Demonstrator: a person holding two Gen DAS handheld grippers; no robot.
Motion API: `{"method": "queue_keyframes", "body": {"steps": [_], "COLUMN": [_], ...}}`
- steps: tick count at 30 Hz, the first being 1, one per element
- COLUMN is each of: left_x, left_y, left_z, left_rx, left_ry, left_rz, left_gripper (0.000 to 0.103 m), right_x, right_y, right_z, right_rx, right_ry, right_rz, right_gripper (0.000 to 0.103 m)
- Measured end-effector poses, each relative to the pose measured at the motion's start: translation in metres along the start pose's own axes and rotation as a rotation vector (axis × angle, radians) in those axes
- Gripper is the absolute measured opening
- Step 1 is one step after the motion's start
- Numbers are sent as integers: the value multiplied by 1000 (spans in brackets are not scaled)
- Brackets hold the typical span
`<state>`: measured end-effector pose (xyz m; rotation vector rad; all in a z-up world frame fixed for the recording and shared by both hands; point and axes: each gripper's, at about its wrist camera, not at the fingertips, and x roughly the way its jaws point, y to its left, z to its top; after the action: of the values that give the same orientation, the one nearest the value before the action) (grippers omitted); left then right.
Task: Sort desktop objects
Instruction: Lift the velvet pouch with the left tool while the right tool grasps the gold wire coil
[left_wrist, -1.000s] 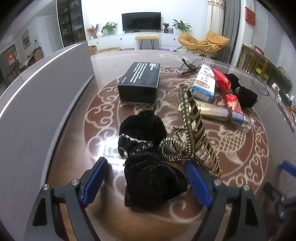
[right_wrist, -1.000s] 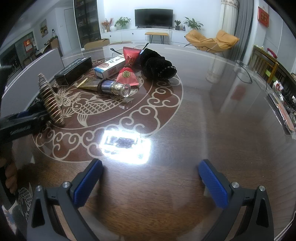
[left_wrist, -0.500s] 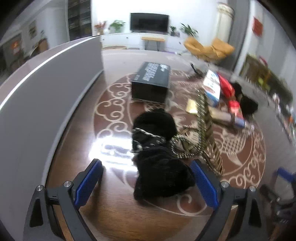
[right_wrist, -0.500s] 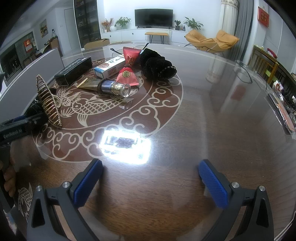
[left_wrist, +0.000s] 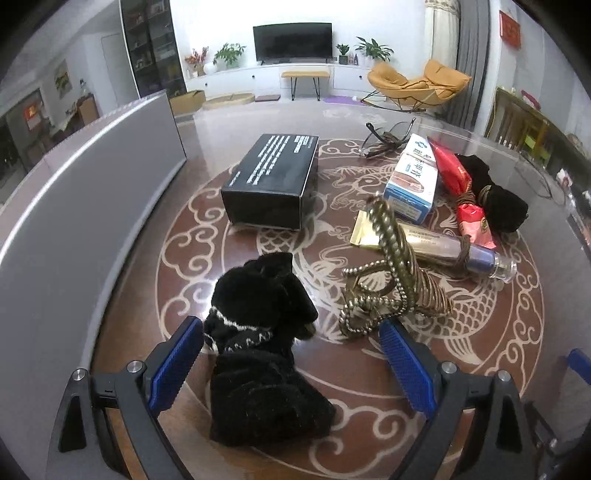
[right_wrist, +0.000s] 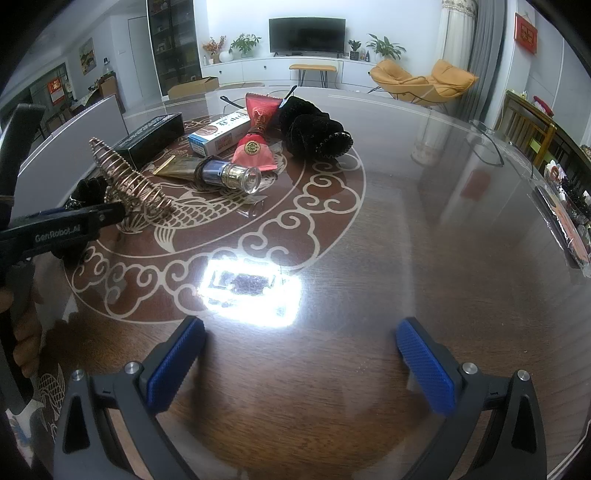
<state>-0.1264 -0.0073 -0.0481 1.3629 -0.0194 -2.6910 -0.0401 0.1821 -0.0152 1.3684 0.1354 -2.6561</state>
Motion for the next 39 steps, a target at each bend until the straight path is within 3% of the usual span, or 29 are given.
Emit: {"method": "queue_keyframes", "body": {"steps": [2,6,11,16,20,35,37,39], "left_x": [1,4,7,16,22,27,26,25], "left_y": [4,20,16,18,20,37,38,40], "left_z": [0,-1,-4,7,13,13,13,12], "left_rx": [-8,-51,18,-3,-22,-20,-20,-28], "left_ry": [10,28,43,75,87,44,38,22], "left_rz": [13,-35,-41,-72,-57,-60,-58,-51], "left_gripper": [97,97,97,97,103,103,101,91], "right_x": [0,0,0,0,0,0,0,0], "right_y": [0,0,0,0,0,0,0,0], "right_z": [0,0,0,0,0,0,0,0], "right_rx": [0,0,0,0,0,0,0,0], "right_ry": [0,0,0,0,0,0,0,0], "right_rz": [0,0,0,0,0,0,0,0], "right_gripper": [103,103,103,103,103,103,103,103]}}
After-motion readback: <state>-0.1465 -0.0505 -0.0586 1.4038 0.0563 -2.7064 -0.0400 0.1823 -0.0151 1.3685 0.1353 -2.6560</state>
